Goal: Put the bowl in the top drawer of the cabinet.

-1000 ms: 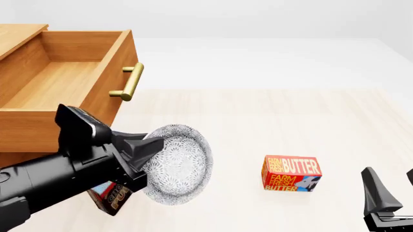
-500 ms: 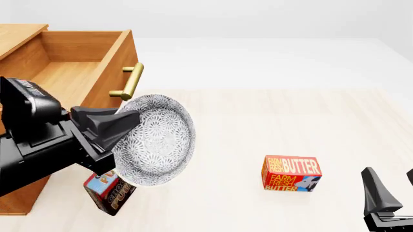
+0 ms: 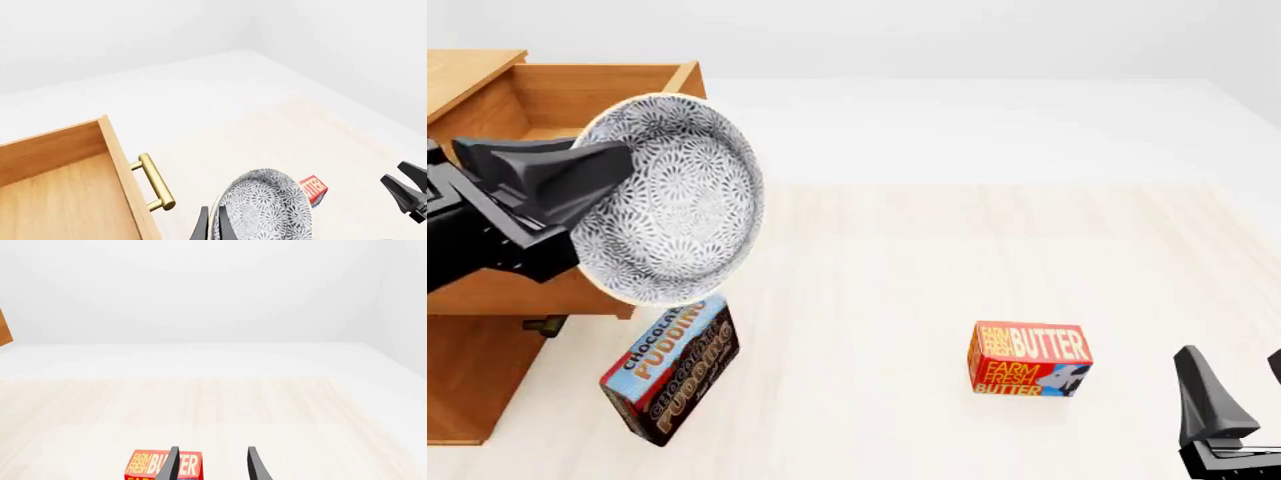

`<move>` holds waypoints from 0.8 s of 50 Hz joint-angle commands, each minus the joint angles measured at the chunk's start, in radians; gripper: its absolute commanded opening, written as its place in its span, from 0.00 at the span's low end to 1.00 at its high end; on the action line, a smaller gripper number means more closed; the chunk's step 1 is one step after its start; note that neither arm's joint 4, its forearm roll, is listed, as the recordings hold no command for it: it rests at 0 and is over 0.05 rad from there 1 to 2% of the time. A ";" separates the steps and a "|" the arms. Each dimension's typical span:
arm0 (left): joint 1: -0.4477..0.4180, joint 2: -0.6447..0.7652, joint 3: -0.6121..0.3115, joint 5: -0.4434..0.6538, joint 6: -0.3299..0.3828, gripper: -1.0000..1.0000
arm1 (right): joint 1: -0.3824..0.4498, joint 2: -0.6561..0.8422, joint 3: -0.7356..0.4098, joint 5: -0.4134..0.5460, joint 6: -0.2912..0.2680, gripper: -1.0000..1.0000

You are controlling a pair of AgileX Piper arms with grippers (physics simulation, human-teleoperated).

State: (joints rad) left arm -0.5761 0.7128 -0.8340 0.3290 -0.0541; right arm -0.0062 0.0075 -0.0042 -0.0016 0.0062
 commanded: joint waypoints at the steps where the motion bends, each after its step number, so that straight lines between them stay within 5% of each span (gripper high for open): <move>1: 0.090 0.002 -0.077 0.028 0.047 0.00 | 0.000 0.000 0.000 0.000 0.000 1.00; 15: 0.220 0.042 -0.134 0.011 0.116 0.00 | 0.000 0.000 0.000 0.000 0.000 1.00; 40: 0.427 0.127 -0.184 -0.035 0.122 0.00 | 0.000 0.000 0.000 0.000 0.000 1.00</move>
State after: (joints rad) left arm -0.2304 0.8116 -0.9970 0.3153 0.0627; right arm -0.0062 0.0075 -0.0042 -0.0016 0.0062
